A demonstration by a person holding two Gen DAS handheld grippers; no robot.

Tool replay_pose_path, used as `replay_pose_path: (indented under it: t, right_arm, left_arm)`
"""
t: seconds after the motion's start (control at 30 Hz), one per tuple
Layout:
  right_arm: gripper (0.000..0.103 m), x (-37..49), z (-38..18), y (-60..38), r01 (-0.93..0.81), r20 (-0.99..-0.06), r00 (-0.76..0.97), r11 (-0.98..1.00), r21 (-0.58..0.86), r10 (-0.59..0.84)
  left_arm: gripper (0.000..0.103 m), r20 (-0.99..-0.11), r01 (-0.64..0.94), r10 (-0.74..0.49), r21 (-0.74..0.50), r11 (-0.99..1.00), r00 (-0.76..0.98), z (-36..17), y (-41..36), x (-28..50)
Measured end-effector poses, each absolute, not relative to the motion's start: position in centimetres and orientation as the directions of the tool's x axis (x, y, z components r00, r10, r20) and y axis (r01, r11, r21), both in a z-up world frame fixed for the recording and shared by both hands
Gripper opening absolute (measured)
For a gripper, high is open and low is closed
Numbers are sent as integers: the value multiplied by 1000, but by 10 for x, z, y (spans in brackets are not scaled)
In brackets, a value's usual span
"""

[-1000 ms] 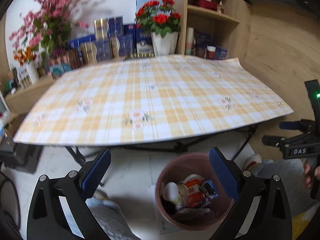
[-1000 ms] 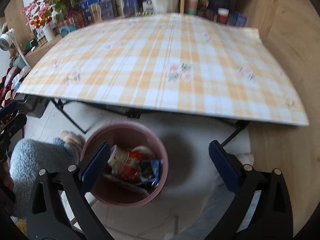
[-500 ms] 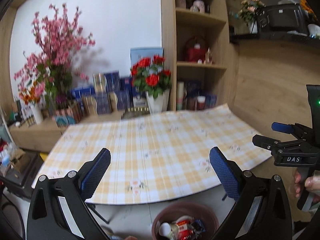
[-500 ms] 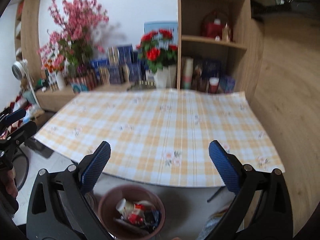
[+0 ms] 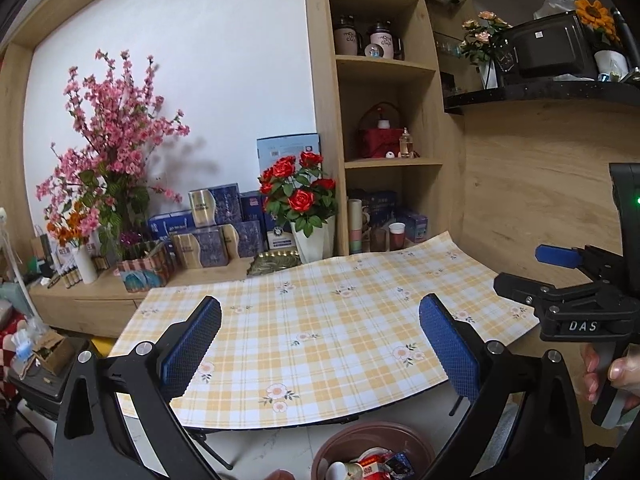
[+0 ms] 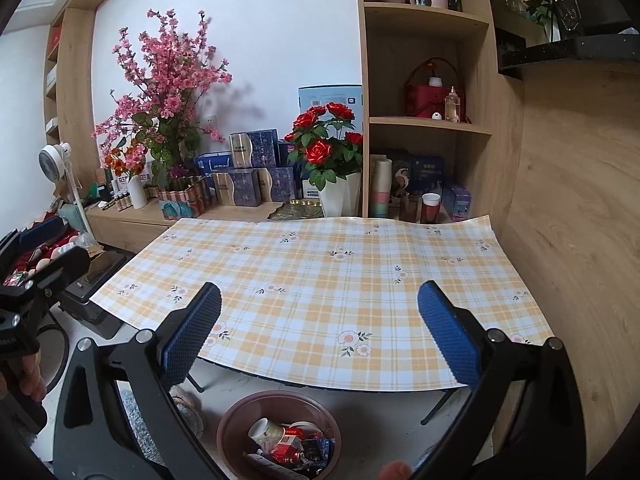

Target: Collect trash

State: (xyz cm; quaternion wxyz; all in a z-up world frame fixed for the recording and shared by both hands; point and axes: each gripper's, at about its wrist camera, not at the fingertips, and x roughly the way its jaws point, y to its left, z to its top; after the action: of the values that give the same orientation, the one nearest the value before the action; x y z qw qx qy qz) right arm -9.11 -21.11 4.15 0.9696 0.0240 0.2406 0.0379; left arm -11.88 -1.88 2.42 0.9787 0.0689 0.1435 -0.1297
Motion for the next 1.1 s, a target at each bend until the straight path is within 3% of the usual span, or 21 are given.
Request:
replay_pose_path:
  t: [0.53,1.1]
  right_arm:
    - [97,-100,42,-207,-68,-467,878,993,92,104]
    - [97,-104,39,-207,-53,-468,880,996,67,78]
  left_arm:
    - [97,-261,175,-139,121,977,955,28,-11,-123]
    - [97,-264,181,-144,121,976,954,21,-11,-128]
